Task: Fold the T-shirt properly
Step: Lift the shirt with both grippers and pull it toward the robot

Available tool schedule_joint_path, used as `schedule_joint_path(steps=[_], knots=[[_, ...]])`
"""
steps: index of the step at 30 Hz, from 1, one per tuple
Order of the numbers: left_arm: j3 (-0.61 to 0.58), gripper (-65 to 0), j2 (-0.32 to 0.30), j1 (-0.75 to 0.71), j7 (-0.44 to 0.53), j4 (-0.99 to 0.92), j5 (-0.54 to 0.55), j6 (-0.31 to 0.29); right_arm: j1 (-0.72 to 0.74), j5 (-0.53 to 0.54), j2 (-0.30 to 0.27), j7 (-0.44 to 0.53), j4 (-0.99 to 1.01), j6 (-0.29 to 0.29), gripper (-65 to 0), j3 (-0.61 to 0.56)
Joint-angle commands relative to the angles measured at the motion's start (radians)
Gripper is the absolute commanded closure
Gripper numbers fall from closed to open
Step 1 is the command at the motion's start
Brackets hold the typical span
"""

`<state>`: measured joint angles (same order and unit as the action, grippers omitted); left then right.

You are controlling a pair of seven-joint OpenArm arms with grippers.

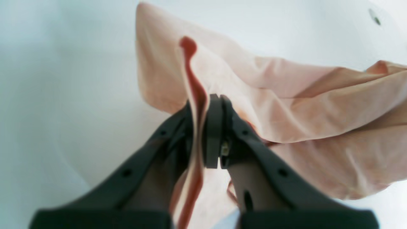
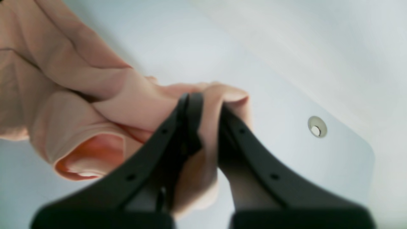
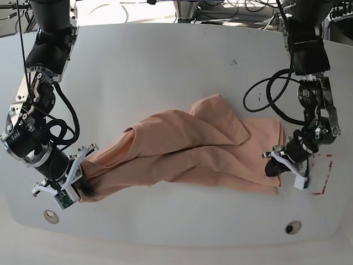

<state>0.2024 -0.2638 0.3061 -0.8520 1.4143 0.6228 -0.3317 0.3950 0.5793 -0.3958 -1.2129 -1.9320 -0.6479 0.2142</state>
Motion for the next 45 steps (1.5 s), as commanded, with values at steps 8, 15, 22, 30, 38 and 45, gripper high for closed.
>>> schedule_joint_path(steps=[8, 15, 22, 30, 38, 45], knots=[[0.082, 0.0, -0.113, 0.034, 0.026, 0.196, 0.018, -0.010, 0.086, -0.064, -0.012, 0.028, 0.075, 0.003, -0.2, 0.001], [0.139, 0.0, -0.187, 0.123, 0.024, 0.242, 0.019, -0.011, 0.233, -0.164, -0.012, 0.060, 0.253, 0.003, -0.2, -0.035], [0.210, 0.0, -0.203, 0.285, 0.024, 0.233, 0.013, -0.011, 0.422, -0.209, -0.021, 0.133, 0.401, 0.003, -0.2, -0.117], [0.176, 0.0, -0.257, 0.508, 0.024, 0.150, 0.013, -0.007, 0.668, -0.213, -0.013, 0.137, 0.484, 0.003, -0.2, -0.198], [0.144, 0.0, -0.259, 0.736, 0.024, -0.010, 0.013, -0.005, 0.864, -0.212, -0.012, 0.138, 0.547, 0.003, -0.2, -0.263], [0.142, 0.0, -0.254, 0.775, 0.024, -0.048, 0.015, -0.007, 0.898, -0.203, -0.013, 0.135, 0.523, 0.001, -0.2, -0.295]])
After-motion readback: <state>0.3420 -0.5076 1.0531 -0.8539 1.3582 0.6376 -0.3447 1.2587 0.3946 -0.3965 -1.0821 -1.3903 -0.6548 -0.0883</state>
